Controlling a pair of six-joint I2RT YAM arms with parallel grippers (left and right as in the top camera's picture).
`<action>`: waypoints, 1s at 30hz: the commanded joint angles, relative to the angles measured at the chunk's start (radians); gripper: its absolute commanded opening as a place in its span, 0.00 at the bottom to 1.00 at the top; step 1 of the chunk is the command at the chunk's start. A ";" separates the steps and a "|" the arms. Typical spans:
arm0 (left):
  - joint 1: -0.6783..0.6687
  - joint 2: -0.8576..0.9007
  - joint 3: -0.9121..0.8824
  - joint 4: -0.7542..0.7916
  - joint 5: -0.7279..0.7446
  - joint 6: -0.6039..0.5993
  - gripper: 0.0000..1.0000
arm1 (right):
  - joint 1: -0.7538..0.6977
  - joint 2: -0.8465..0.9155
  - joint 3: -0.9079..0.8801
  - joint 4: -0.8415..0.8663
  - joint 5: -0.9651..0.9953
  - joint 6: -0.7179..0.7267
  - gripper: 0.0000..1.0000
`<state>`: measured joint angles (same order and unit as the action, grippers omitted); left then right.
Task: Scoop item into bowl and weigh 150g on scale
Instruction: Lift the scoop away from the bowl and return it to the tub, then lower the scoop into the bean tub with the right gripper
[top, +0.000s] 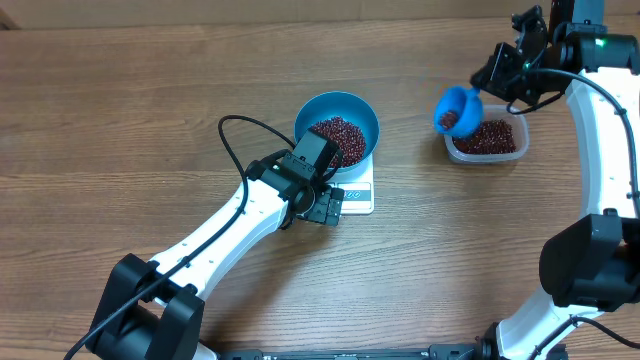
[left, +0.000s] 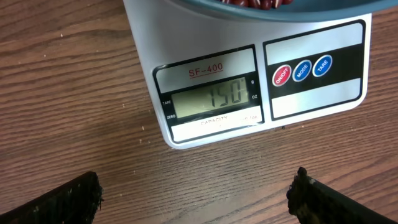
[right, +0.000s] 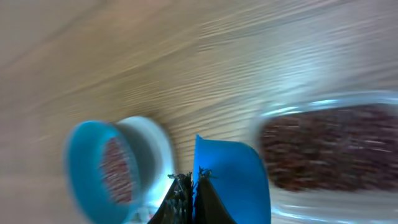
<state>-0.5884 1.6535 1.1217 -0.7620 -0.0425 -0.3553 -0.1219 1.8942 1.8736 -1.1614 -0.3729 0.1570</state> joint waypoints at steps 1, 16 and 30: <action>-0.001 0.007 0.020 0.001 -0.016 0.023 1.00 | 0.003 -0.020 0.021 -0.005 0.204 0.000 0.04; -0.001 0.007 0.020 0.001 -0.016 0.023 1.00 | 0.002 -0.018 -0.084 0.089 0.357 -0.001 0.04; -0.001 0.007 0.020 0.001 -0.016 0.023 1.00 | 0.002 -0.018 -0.186 0.138 0.353 -0.278 0.04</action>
<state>-0.5884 1.6535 1.1217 -0.7620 -0.0425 -0.3553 -0.1219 1.8942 1.7000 -1.0275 -0.0261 0.0124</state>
